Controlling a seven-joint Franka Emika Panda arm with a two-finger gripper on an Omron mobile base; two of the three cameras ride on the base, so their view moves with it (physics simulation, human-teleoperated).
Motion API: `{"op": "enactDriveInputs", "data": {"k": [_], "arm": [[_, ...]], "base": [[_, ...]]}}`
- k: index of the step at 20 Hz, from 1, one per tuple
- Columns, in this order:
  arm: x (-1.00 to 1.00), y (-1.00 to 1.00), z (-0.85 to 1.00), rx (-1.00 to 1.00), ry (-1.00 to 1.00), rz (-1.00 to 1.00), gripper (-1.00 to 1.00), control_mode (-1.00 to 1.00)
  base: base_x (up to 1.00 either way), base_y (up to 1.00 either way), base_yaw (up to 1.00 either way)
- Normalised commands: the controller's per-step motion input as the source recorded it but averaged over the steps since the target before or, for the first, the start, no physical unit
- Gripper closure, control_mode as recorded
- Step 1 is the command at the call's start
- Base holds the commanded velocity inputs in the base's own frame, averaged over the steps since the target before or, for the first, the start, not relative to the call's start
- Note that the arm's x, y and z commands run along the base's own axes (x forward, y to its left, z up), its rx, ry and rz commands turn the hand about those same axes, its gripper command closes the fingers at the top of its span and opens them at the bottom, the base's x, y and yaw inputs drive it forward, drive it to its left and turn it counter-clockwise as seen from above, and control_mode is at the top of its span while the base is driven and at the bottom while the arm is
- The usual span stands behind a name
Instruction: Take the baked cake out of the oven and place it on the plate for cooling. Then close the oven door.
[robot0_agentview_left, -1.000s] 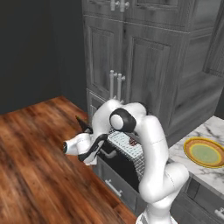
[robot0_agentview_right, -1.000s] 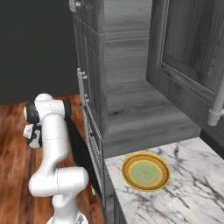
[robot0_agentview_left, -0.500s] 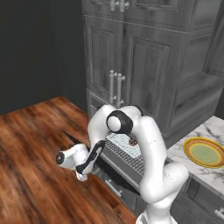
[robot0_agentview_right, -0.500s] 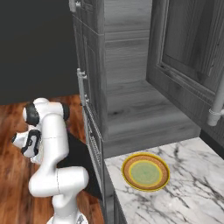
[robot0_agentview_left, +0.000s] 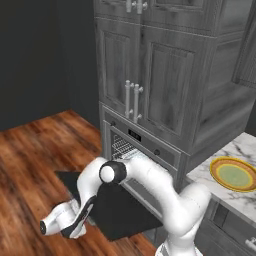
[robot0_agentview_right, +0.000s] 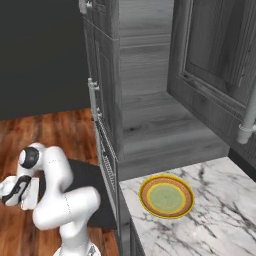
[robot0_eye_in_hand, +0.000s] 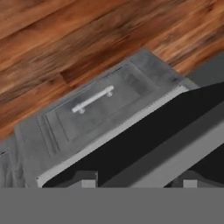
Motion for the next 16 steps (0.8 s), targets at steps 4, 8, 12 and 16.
{"op": "enactDriveInputs", "data": {"k": [4, 8, 12, 16], "arm": [[-0.54, 0.48, 0.77, 0.00, 0.06, 0.04, -1.00, -1.00], [-0.65, 0.24, 1.00, 0.00, 0.04, 0.01, -1.00, -1.00], [-0.88, 0.06, 1.00, 0.01, 0.00, 0.04, -1.00, -1.00], [-0.81, -0.16, 1.00, 0.03, 0.00, 0.01, -1.00, -1.00]], "base": [[0.00, 0.00, 0.00], [0.00, 0.00, 0.00], [0.00, 0.00, 0.00], [0.00, 0.00, 0.00]]}}
